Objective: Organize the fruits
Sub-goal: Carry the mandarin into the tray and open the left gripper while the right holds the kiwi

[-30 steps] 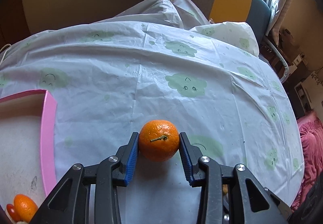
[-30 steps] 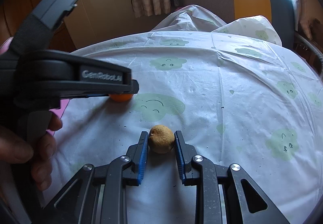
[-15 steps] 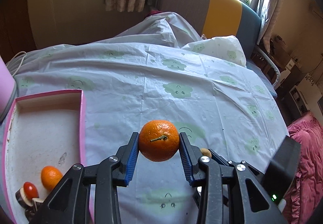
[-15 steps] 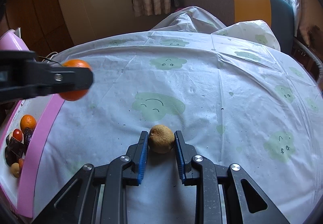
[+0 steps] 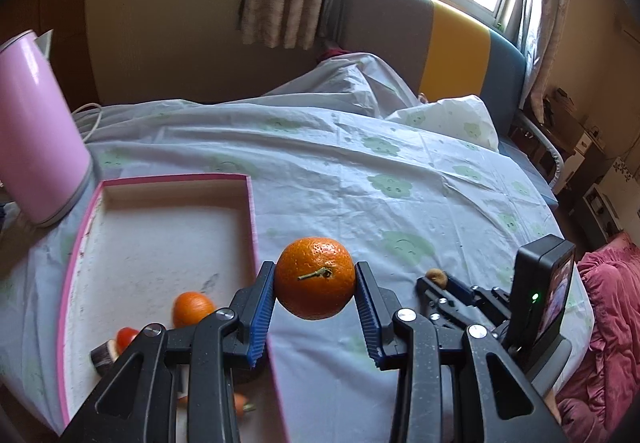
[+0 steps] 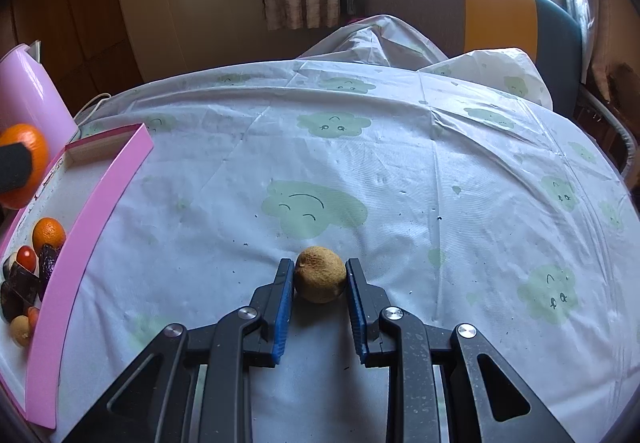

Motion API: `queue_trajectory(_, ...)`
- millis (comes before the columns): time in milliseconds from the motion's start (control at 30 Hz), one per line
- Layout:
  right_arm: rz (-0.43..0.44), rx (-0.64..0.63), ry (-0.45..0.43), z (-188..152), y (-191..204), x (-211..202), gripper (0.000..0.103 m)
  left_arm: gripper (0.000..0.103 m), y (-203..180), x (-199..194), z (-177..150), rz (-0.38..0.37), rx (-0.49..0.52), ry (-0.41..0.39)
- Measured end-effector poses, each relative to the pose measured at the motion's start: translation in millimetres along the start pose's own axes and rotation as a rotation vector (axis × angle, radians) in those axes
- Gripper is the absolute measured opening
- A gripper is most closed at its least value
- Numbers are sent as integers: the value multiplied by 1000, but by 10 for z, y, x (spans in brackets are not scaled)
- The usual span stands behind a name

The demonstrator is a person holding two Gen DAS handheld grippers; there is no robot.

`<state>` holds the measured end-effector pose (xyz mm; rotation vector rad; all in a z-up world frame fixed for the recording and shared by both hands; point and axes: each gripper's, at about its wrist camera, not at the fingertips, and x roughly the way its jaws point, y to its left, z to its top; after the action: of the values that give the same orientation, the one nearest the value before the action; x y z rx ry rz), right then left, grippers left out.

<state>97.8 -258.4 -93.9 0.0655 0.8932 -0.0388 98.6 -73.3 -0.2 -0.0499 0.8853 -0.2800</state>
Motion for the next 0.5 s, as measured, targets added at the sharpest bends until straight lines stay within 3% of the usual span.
queue_trajectory(500,-24,-24,1,-8,39,-2,26,39,1328,-97,-244,113,-174,24)
